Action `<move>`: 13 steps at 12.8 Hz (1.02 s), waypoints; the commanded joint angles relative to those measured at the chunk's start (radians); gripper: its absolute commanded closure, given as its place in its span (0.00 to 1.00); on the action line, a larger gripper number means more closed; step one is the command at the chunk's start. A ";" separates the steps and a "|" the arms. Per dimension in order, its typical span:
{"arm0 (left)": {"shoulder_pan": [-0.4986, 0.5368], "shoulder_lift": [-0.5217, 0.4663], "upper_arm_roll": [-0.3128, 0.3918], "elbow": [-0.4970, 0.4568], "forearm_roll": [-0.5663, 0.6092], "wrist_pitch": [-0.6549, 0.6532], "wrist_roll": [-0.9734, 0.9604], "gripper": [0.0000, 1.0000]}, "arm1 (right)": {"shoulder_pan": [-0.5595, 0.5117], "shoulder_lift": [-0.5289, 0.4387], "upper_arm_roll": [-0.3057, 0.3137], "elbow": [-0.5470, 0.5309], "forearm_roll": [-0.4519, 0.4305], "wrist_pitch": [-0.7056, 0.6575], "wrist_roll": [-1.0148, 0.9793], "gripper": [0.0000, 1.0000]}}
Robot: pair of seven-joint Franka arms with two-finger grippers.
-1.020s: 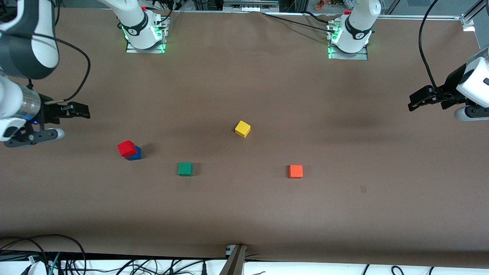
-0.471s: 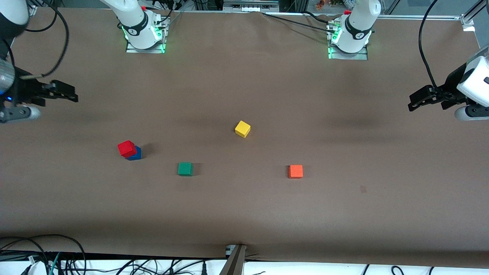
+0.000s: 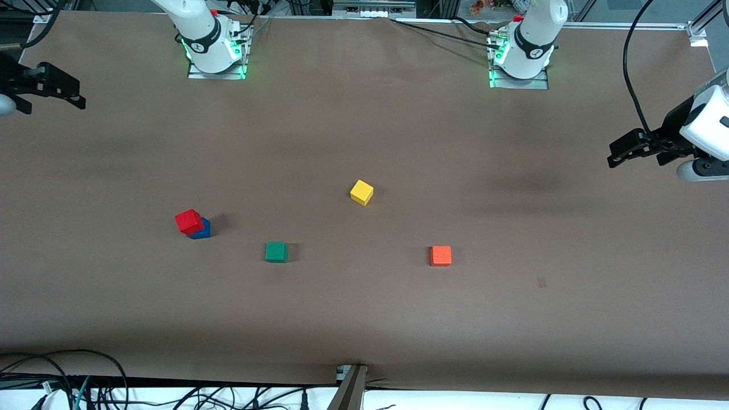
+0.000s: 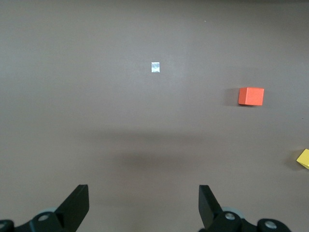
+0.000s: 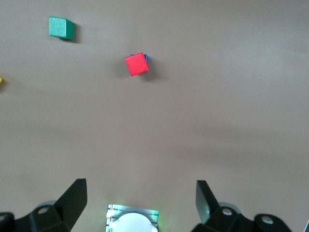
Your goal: Pass red block to right arm, stack on blue
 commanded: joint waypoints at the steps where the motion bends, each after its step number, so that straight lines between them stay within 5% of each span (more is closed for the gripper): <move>1: 0.006 0.008 -0.002 0.014 -0.008 0.005 0.015 0.00 | -0.020 -0.011 0.027 -0.025 -0.013 -0.009 0.046 0.00; 5: 0.006 0.008 -0.002 0.014 -0.007 0.006 0.015 0.00 | -0.020 0.059 0.023 0.062 -0.013 -0.038 0.036 0.00; 13: 0.006 0.010 -0.002 0.014 -0.007 0.006 0.015 0.00 | -0.017 0.065 0.023 0.068 -0.025 -0.037 0.040 0.00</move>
